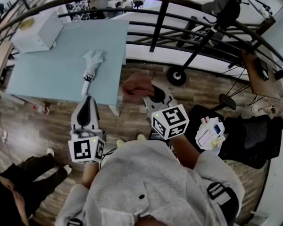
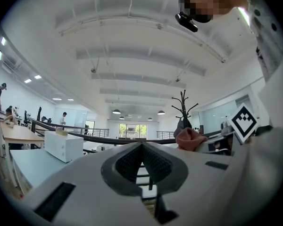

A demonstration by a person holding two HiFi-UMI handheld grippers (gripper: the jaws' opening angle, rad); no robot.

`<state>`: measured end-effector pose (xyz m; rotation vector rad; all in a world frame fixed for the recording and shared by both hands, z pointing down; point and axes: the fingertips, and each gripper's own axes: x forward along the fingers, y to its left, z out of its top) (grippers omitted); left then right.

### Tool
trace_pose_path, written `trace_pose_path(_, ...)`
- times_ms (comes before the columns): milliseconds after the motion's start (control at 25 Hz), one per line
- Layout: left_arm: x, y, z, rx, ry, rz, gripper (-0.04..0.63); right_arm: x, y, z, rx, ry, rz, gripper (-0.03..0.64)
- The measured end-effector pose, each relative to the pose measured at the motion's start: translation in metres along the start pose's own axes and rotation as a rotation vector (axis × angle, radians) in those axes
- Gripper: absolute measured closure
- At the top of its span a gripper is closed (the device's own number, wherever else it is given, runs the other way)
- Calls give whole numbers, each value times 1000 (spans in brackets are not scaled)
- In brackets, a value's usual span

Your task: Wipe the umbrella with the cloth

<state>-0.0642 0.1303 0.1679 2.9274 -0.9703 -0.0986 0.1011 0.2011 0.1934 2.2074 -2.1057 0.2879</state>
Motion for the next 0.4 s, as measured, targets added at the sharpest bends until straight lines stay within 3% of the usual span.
trace_pose_path(400, 7, -24, 1, 28, 8, -47, 580, -10, -18, -1, 10, -10, -23, 541)
